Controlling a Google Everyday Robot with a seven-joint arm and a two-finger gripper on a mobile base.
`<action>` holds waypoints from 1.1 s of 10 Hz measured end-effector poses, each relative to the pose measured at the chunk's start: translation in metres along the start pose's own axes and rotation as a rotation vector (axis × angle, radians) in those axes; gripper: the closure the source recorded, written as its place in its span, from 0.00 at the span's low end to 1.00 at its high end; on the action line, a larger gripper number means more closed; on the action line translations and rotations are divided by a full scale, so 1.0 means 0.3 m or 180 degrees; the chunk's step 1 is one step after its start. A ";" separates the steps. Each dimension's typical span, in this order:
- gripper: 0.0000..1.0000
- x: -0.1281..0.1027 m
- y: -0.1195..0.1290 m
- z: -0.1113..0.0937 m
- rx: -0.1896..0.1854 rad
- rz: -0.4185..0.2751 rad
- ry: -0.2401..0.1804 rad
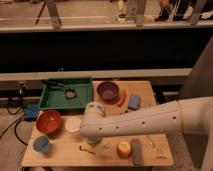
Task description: Place banana in plastic cup
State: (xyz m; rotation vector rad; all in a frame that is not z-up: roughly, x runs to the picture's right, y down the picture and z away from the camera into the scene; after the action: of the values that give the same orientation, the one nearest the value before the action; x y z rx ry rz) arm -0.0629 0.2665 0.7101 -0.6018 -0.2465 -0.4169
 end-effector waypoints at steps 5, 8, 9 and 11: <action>0.20 0.049 0.009 0.078 -0.0075 0.0114 0.0098; 0.20 0.043 0.004 0.112 -0.0110 0.0127 0.0038; 0.20 0.040 0.005 0.129 -0.0134 0.0128 0.0021; 0.20 0.044 0.004 0.150 -0.0163 0.0145 0.0005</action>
State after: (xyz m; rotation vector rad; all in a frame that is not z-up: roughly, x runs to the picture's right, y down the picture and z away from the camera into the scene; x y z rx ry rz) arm -0.0552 0.2901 0.7498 -0.6560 -0.2208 -0.3808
